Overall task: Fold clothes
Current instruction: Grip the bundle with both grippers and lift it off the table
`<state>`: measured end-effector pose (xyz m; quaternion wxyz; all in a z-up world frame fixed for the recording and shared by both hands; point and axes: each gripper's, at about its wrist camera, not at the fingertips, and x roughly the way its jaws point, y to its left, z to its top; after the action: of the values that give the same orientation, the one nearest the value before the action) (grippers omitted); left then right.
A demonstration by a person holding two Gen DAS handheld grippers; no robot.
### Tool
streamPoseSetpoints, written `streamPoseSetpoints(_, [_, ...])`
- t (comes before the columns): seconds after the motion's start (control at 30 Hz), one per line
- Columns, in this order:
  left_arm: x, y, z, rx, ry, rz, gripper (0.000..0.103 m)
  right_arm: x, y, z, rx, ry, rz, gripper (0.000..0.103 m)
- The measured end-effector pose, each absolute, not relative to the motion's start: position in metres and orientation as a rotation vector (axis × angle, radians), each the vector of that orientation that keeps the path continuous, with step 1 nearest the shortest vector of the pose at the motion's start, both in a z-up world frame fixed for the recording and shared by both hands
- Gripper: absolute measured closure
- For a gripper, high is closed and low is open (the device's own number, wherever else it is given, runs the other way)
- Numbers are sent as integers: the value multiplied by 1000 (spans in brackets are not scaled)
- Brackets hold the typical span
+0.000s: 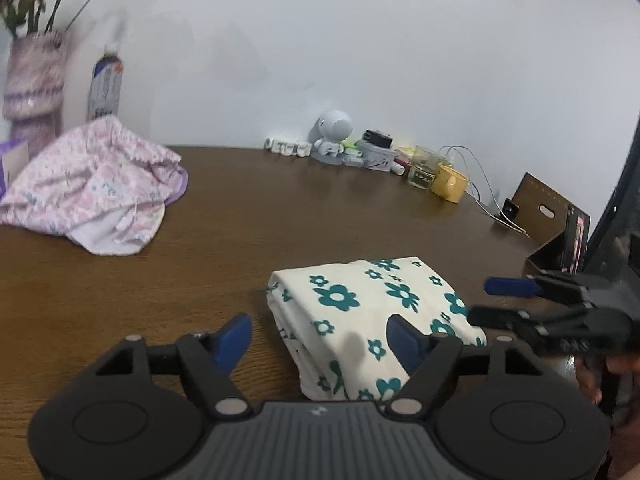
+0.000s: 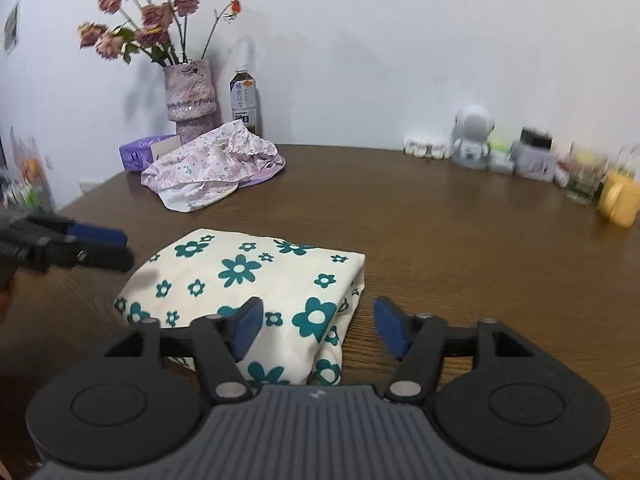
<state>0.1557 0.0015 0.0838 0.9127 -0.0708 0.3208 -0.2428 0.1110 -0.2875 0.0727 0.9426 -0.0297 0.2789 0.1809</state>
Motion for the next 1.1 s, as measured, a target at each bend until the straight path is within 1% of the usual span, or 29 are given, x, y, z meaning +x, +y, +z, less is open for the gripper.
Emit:
streamPoseSetpoints(0.03, [160, 2, 83, -162, 675, -508, 27, 109, -287, 73, -59, 569, 367, 29])
streamPoseSetpoints(0.13, [173, 0, 78, -177, 719, -521, 25, 119, -302, 70, 41, 615, 385, 26])
streamPoseSetpoints(0.2, [184, 0, 74, -192, 750, -514, 25, 132, -318, 65, 148, 660, 401, 26])
streamPoseSetpoints(0.33, [209, 6, 61, -315, 837, -530, 25, 157, -347, 53, 348, 748, 436, 26])
streamPoseSetpoints(0.4, [221, 9, 52, -383, 878, -547, 25, 169, -353, 43, 422, 789, 459, 28])
streamPoseSetpoints(0.57, [235, 15, 38, -501, 913, -596, 27, 188, -356, 21, 542, 853, 503, 42])
streamPoseSetpoints(0.77, [248, 12, 28, -570, 924, -678, 27, 201, -356, 6, 656, 872, 563, 50])
streamPoseSetpoints(0.83, [249, 13, 25, -585, 924, -684, 31, 202, -355, 5, 671, 870, 567, 51])
streamPoseSetpoints(0.87, [250, 13, 24, -593, 924, -687, 37, 203, -354, 4, 677, 869, 568, 52])
streamPoseSetpoints(0.9, [250, 13, 23, -601, 924, -689, 40, 203, -354, 4, 683, 867, 569, 53])
streamPoseSetpoints(0.97, [251, 13, 20, -615, 924, -694, 45, 204, -354, 3, 695, 864, 571, 58])
streamPoseSetpoints(1.1, [253, 14, 19, -624, 919, -698, 51, 205, -353, 1, 720, 859, 575, 66])
